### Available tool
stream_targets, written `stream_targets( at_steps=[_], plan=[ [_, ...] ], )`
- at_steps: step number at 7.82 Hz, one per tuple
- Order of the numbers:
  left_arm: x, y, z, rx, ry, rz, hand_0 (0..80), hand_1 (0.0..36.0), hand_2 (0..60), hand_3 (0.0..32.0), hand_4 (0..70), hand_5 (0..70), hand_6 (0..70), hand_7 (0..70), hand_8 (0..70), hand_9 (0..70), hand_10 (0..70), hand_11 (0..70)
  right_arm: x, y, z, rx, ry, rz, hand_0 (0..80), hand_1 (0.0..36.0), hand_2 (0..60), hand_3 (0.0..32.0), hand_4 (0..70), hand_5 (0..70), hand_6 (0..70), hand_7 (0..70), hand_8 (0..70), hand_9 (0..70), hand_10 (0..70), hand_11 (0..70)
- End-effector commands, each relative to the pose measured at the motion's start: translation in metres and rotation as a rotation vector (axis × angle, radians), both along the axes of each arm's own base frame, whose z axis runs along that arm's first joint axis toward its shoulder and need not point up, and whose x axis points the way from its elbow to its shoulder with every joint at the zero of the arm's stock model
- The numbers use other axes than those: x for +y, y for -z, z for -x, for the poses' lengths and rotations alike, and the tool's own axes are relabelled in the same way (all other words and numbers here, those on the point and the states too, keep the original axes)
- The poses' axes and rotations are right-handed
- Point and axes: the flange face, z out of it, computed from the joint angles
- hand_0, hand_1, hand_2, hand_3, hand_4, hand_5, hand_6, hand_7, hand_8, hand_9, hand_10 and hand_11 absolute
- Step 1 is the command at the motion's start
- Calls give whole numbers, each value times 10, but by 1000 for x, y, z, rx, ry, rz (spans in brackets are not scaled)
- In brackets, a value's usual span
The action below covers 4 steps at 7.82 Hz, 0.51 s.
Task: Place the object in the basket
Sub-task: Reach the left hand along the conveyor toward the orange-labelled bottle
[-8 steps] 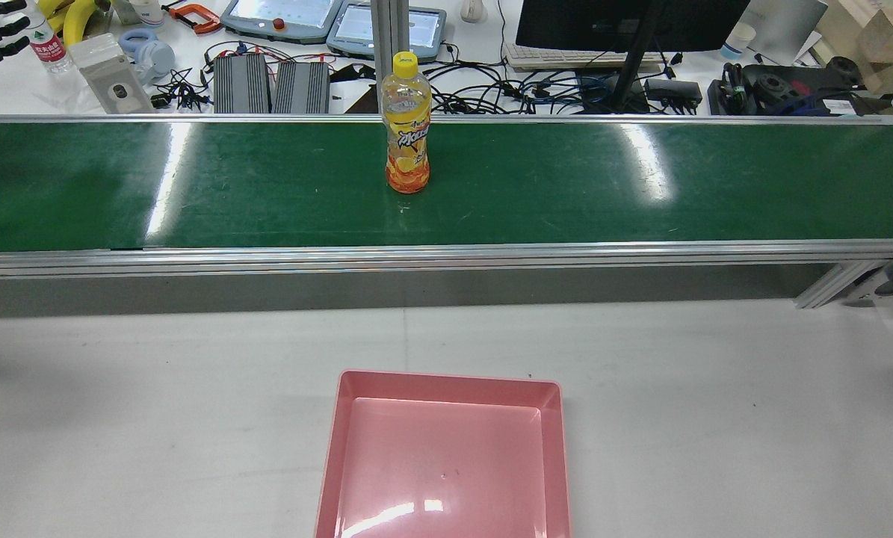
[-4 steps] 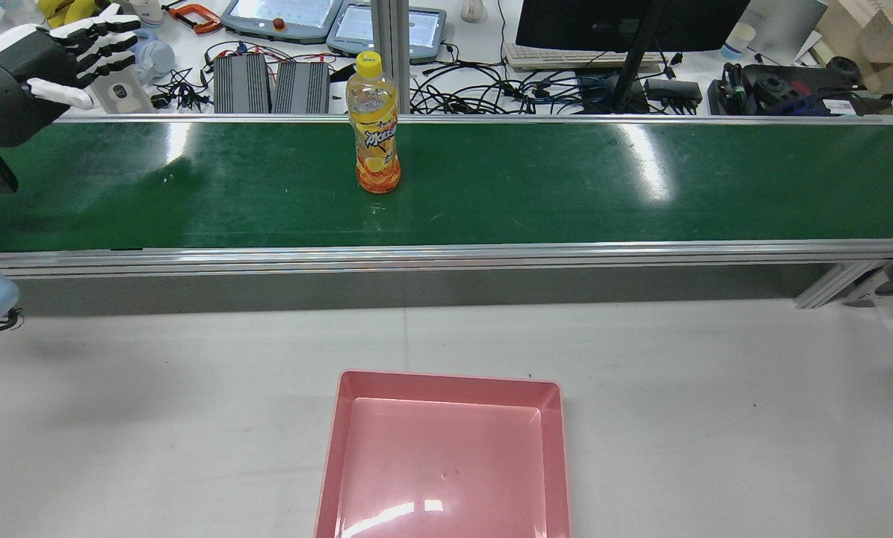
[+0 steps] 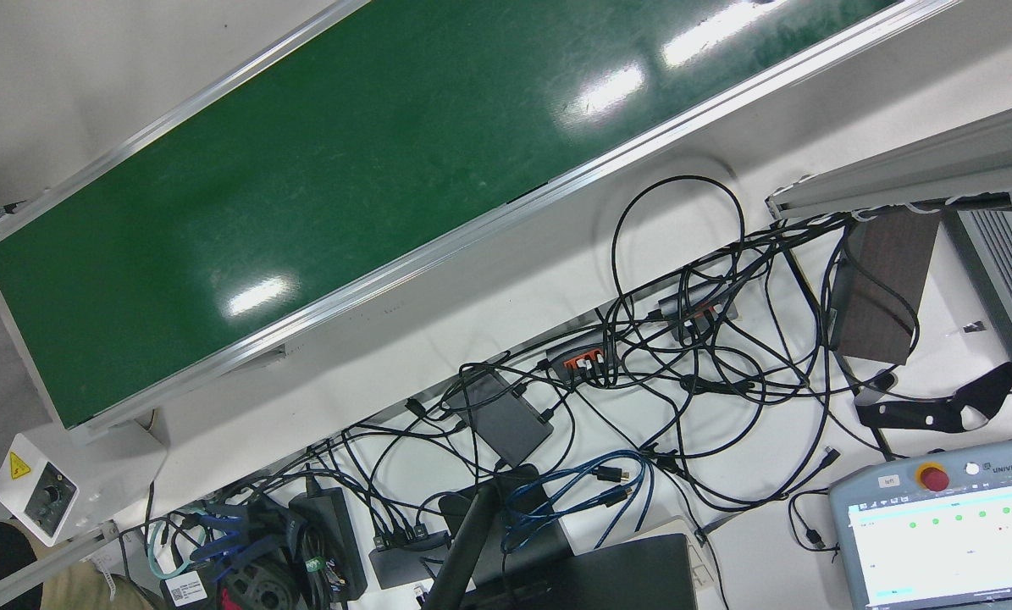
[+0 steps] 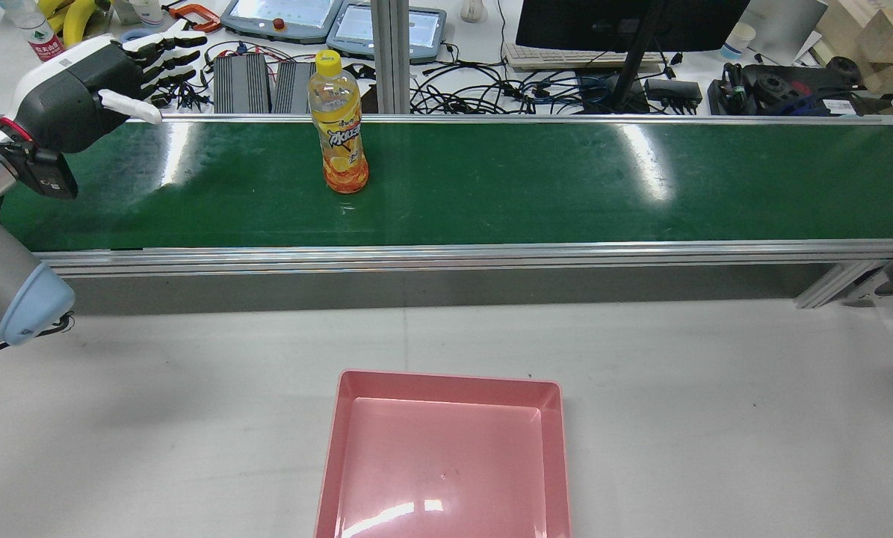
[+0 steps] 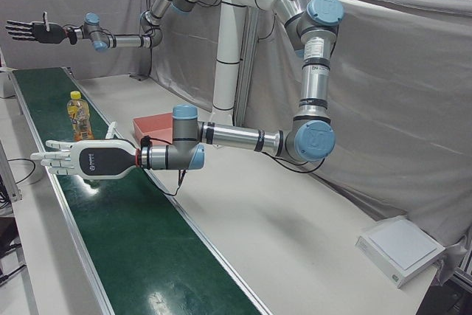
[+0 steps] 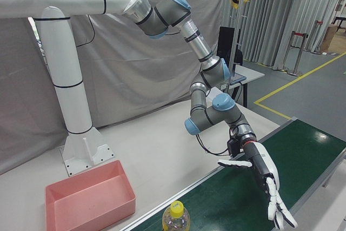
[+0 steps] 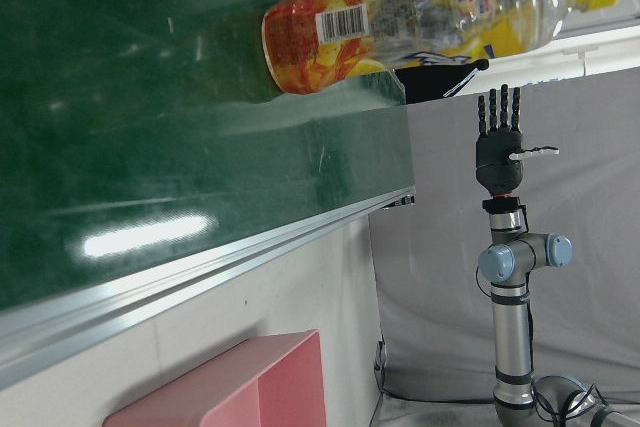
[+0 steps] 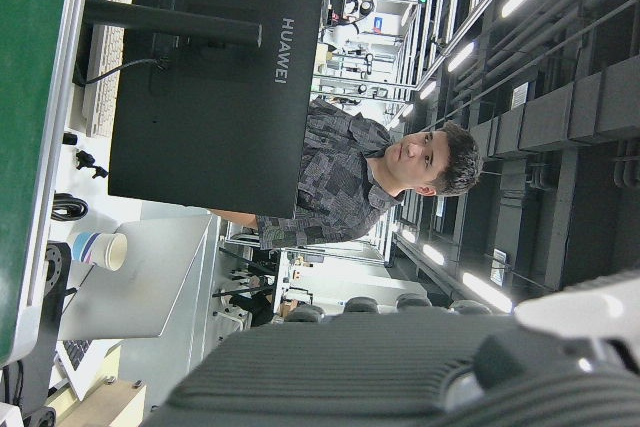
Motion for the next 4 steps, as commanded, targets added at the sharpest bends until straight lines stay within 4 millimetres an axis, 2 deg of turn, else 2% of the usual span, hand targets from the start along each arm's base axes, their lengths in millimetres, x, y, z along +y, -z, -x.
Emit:
stream_targets(
  at_steps=[1, 2, 4],
  plan=[
    [1, 30, -34, -1, -37, -23, 460, 37, 0, 0, 165, 145, 0, 0, 66, 109, 82, 124, 0, 0, 0, 0, 1, 0, 0, 0, 0, 0, 0, 0, 0, 0, 0, 0, 0, 0],
    [8, 38, -56, 3, -67, -28, 459, 36, 0, 0, 165, 141, 0, 0, 69, 113, 82, 124, 0, 0, 0, 0, -1, 0, 0, 0, 0, 0, 0, 0, 0, 0, 0, 0, 0, 0],
    [7, 45, -64, 6, -75, -35, 459, 34, 0, 0, 162, 140, 0, 0, 63, 109, 82, 125, 0, 0, 0, 0, -1, 0, 0, 0, 0, 0, 0, 0, 0, 0, 0, 0, 0, 0]
  ],
)
